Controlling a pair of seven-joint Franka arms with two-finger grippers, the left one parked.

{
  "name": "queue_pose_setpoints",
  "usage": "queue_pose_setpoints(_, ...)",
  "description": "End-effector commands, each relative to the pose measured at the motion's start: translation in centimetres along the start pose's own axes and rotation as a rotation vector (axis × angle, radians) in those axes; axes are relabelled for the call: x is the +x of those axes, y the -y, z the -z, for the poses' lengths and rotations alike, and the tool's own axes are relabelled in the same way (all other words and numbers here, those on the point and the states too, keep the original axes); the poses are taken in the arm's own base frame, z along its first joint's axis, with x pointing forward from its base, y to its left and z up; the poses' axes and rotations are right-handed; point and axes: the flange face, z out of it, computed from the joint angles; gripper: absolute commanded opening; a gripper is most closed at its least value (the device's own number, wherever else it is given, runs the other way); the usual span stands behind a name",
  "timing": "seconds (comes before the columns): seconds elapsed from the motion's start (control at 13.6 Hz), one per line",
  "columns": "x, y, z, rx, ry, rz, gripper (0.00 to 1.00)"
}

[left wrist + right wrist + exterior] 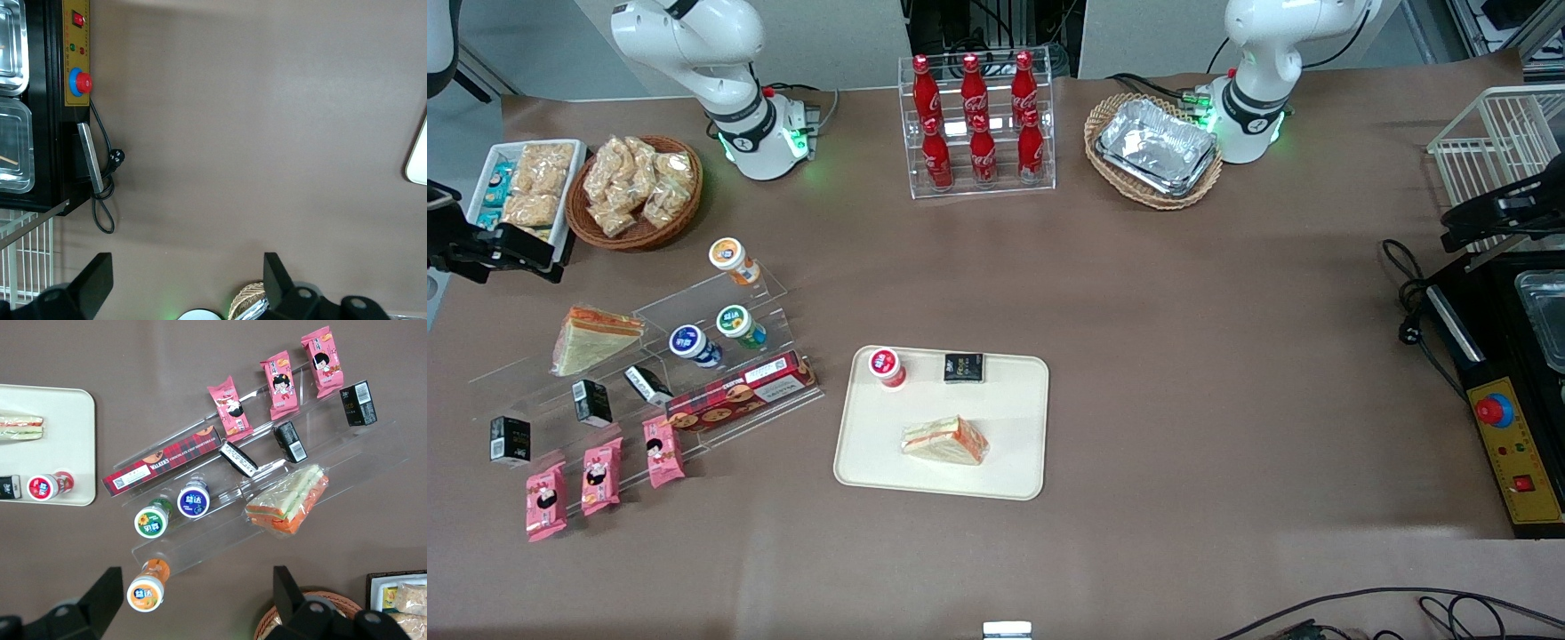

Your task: Place sandwich on tray

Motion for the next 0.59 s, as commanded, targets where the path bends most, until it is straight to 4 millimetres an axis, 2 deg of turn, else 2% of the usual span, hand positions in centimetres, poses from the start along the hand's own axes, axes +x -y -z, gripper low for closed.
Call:
queue_pose_setpoints(0.0, 0.28, -0.09, 0.40, 0.013, -0.012, -0.016, 1.00)
queue_pose_setpoints(0.51, 0.16, -0.35, 0.43, 0.012, -0.007, -0.010, 1.00)
